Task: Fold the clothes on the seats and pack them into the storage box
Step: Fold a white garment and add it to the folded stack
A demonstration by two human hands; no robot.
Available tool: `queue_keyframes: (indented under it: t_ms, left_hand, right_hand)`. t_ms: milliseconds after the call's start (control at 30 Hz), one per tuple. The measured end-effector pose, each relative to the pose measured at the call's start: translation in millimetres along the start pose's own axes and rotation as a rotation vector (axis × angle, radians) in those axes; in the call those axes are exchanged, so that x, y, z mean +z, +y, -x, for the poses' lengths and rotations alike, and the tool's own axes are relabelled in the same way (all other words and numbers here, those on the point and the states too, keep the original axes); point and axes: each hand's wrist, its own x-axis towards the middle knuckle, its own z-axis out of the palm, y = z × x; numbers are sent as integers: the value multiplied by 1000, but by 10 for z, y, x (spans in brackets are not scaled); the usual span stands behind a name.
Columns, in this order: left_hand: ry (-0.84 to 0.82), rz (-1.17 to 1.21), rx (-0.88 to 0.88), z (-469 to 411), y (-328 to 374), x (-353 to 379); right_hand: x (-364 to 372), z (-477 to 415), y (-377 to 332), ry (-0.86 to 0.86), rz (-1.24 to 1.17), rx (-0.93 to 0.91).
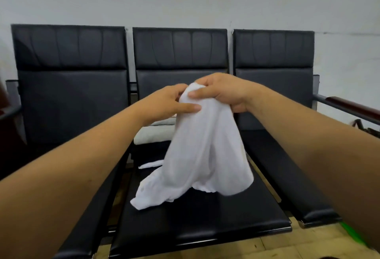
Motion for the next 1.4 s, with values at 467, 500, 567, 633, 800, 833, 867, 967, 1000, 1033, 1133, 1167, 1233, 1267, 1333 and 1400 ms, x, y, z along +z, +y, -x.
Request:
queue_keyframes:
  t_ms: [467,500,567,633,800,833,867,967,1000,1033,1133,1167,1233,1267,1333,1400]
  left_hand:
    - [348,144,-105,346,-393,-269]
    - [364,88,-113,356,-436,-295]
    - [370,-17,-128,383,-514,-334]
    - [339,-127,-164,408,-562,-368]
    - [186,-307,-196,437,-629,-396]
    - [159,-331,-208,433,-640,-392]
    - [143,-344,-219,423,-645,-385]
    - [178,-278,-232,385,-650,-358]
    - [197,-243,-221,366,-647,-343]
    - [221,-221,-207,352,-644,-328]
    - [304,-181,-190,358,-652,-332]
    - [296,-171,-191,383,-683,-362]
    - [178,-263,-223,465,-749,-441]
    - [95,-327,-257,506,-780,-473]
    - [-42,-363,-365,565,-851,-498]
    - [-131,-371,-462,603,-932,-496]
  right_hand:
    - [-171,373,1015,194,-85,273]
    - [-196,372,1046,246,-83,264]
    - [-230,361,1066,384,-103,221]
    - [-268,339,1040,529,-223,136]
    - [-259,260,879,623,-469,39]
    - [-234,241,848,629,-451,32]
    - [-202,226,809,628,-418,29]
    - [-105,175,726,597,-359,29]
    - [-77,164,693,584,-370,29]
    - [-61,151,669,577,-386,31]
    - [-79,154,638,585,-386,48]
    - [-110,169,652,601,-343,68]
    - [-194,198,737,642,-202,107]
    - [-240,219,788,660,-133,116]
    - [-310,263,901,677,-42,129]
    - [-350,277,1022,677,5,148]
